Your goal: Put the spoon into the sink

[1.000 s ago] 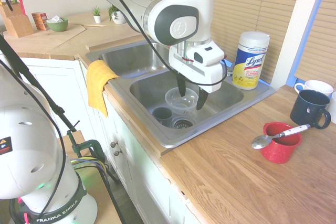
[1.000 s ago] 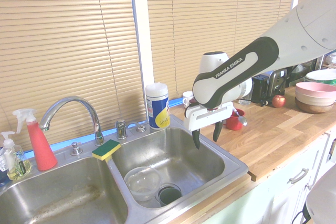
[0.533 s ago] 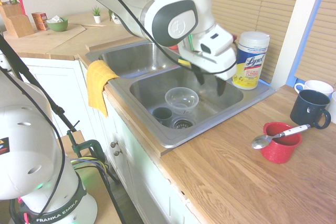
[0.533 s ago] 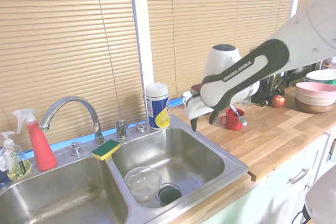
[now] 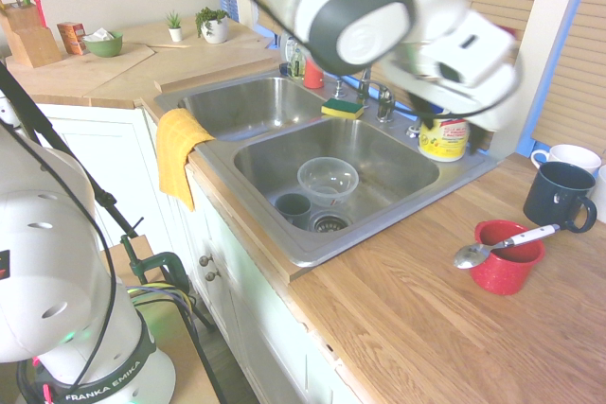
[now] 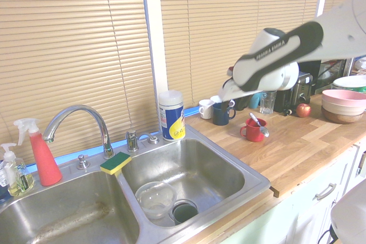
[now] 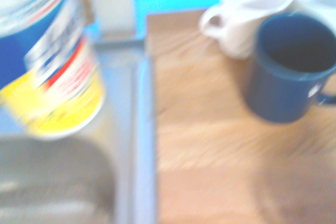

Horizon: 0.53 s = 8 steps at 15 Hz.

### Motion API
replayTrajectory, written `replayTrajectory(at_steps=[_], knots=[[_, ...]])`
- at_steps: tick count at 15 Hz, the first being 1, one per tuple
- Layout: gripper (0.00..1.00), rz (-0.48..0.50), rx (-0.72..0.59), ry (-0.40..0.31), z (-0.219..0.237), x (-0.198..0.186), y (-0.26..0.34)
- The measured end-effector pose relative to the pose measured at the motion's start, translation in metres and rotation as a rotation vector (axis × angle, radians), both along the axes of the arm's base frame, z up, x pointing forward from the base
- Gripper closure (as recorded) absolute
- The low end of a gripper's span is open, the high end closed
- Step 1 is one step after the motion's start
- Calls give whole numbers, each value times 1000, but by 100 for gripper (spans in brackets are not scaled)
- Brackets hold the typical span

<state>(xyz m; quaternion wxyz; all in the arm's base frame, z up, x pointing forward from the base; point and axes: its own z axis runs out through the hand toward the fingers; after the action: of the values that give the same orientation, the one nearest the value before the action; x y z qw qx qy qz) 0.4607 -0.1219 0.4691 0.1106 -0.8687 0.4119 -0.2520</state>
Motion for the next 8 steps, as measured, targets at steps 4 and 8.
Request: replayTrajectory(at_steps=[4,8], knots=[[0,-51,47,-16,2,23,-66],[0,-104,75,10,-2,33,-114]])
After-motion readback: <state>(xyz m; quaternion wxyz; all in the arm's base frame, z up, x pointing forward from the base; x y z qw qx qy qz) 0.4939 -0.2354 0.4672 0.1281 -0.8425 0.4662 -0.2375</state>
